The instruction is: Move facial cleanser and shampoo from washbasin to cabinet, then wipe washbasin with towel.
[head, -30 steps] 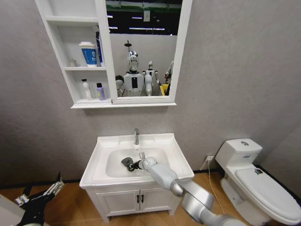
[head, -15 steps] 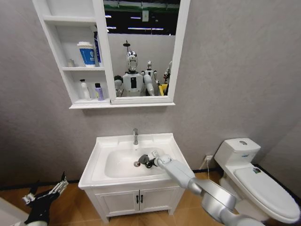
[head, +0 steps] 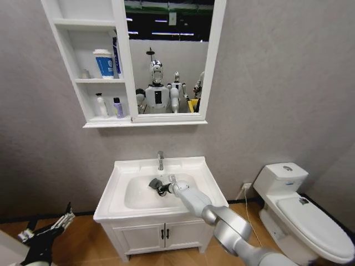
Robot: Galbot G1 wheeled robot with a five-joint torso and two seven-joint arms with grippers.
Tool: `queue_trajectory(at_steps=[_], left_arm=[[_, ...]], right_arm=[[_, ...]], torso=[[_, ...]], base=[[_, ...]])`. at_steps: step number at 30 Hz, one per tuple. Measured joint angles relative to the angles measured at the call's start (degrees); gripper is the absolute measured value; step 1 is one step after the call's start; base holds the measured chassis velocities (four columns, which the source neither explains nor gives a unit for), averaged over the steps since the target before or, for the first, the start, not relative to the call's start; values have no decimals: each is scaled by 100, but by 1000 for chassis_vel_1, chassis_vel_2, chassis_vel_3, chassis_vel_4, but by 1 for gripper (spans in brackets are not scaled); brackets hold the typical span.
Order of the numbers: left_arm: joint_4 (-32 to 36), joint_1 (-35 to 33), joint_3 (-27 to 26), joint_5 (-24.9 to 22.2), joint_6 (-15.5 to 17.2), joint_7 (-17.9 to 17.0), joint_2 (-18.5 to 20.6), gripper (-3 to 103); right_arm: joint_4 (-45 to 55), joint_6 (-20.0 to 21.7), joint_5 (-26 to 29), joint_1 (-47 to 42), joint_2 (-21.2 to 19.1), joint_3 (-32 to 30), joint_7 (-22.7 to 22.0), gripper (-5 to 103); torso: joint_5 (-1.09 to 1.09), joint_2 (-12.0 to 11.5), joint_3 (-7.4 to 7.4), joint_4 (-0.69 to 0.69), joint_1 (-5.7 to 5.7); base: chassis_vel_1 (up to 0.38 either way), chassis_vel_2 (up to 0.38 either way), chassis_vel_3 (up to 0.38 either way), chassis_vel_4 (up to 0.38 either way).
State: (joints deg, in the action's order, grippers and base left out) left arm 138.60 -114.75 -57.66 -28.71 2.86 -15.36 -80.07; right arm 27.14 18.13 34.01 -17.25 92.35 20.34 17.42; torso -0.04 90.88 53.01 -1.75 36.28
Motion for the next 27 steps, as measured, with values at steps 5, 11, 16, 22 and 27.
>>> queue_trajectory(at_steps=[5, 11, 16, 22, 27], left_arm=[[-26, 38, 47, -7, 15, -10, 71, 96], [-55, 113, 130, -30, 75, -69, 213, 94], [-51, 118, 119, -73, 104, -100, 293, 96], [-16, 111, 125, -108, 141, -140, 362, 97], [13, 100, 148, -108, 164, -163, 390, 97]], right_arm=[[700, 127, 246, -227, -235, 126, -171, 6], [2531, 408, 1102, -722, -1383, 267, -693, 6], [3718, 542, 1355, -1139, -1855, 200, -1259, 6], [4793, 622, 974, -1685, -2302, -281, -2205, 6], [5127, 494, 630, -1975, -2669, -666, -2699, 6]], torso=[[4, 0, 0, 6, 0], [0, 0, -1, -3, 0], [1, 0, 0, 1, 0], [1, 0, -1, 1, -1], [0, 0, -1, 0, -1]], base=[[0, 0, 0, 0], [0, 0, 0, 0], [0, 0, 0, 0], [0, 0, 0, 0], [0, 0, 0, 0]])
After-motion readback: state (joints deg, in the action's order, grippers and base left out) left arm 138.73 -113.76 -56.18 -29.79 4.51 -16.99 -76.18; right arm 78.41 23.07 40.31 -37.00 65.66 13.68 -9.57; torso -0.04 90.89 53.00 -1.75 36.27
